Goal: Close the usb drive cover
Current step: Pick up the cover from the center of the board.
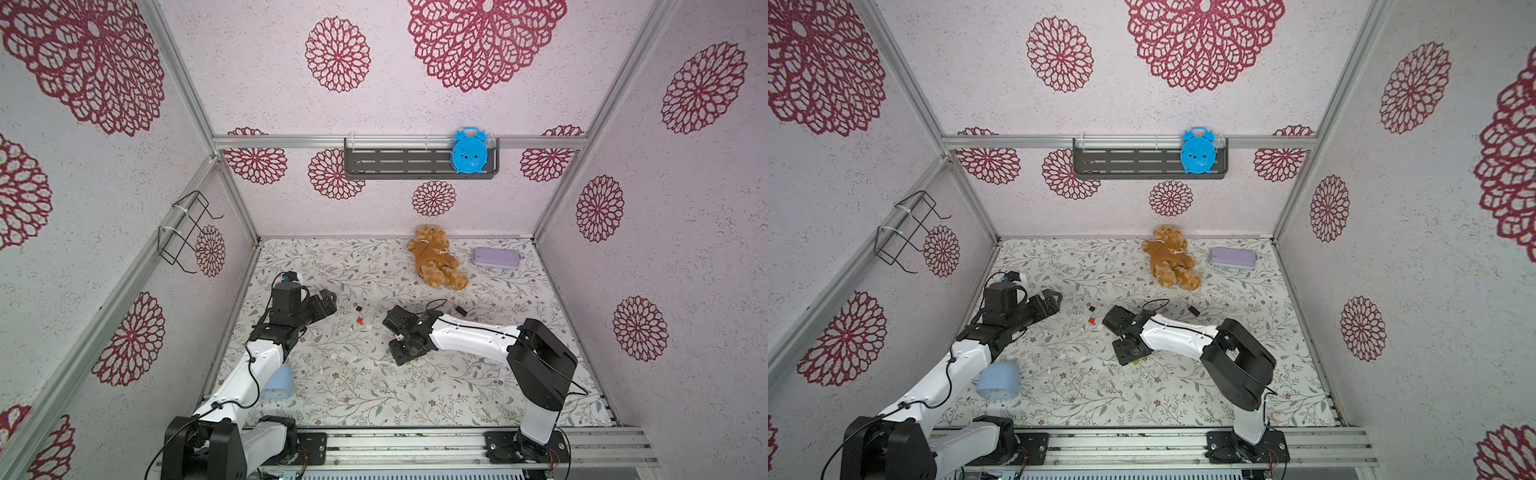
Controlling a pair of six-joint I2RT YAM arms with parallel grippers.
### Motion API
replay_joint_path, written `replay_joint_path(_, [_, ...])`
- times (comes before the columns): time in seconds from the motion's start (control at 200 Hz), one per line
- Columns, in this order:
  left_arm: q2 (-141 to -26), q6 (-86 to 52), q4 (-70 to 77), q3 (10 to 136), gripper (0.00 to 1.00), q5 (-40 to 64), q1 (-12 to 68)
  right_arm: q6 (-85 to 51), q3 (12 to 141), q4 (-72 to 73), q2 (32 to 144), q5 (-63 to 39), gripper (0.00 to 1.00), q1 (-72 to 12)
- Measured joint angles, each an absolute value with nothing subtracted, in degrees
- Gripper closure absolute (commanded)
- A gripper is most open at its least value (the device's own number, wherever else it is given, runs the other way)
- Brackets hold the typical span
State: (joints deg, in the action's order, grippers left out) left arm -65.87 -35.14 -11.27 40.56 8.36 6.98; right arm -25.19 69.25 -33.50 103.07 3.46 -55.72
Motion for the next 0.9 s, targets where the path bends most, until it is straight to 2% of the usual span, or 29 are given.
replay_joint_path(0.285, [-65.14,-35.14,-11.31,40.56,0.03,8.29,6.98,-14.66,66.13,-33.52,99.88,3.99,0.49,-55.72])
replay_joint_path(0.72, [-65.17,-35.11,-11.29,40.56,0.03,8.32,6.98,-12.97,66.87,-34.68,103.98,2.81,0.55,-55.72])
replay_joint_path(0.901, [-65.17,-35.11,-11.29,40.56,0.03,8.32,6.98,-12.47,69.49,-37.17,106.19,2.72,0.61,-55.72])
